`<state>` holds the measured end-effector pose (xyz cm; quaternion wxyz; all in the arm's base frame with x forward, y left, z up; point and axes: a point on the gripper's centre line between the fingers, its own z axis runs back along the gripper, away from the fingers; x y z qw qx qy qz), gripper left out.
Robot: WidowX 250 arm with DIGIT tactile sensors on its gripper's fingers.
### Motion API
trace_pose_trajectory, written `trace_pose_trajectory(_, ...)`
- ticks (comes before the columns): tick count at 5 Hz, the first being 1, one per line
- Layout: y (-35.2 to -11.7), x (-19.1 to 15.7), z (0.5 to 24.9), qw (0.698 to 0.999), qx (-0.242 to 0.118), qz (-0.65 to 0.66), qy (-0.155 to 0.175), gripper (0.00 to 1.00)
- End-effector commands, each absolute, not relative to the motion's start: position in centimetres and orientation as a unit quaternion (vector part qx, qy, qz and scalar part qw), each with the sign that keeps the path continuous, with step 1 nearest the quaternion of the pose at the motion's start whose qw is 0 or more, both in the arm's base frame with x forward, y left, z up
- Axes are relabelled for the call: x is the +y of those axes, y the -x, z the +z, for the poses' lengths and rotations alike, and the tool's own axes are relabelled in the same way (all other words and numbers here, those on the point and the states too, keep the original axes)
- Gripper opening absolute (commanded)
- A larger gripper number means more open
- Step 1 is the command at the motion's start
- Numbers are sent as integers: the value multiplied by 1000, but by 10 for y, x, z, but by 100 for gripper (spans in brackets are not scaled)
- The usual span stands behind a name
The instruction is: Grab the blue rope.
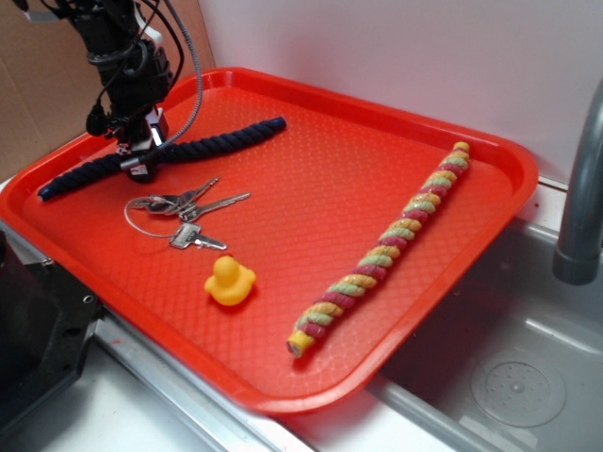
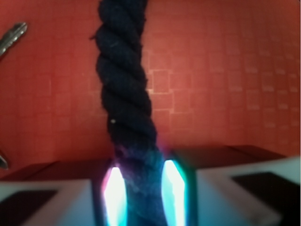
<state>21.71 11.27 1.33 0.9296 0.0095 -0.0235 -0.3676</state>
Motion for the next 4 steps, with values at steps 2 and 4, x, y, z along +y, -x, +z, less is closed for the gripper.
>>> trace_pose_trajectory(2,-213,110,45,953,-20,-303,-11,0)
trace_pose_trajectory(4,-222,88,96,996,-6,-89,-30,0)
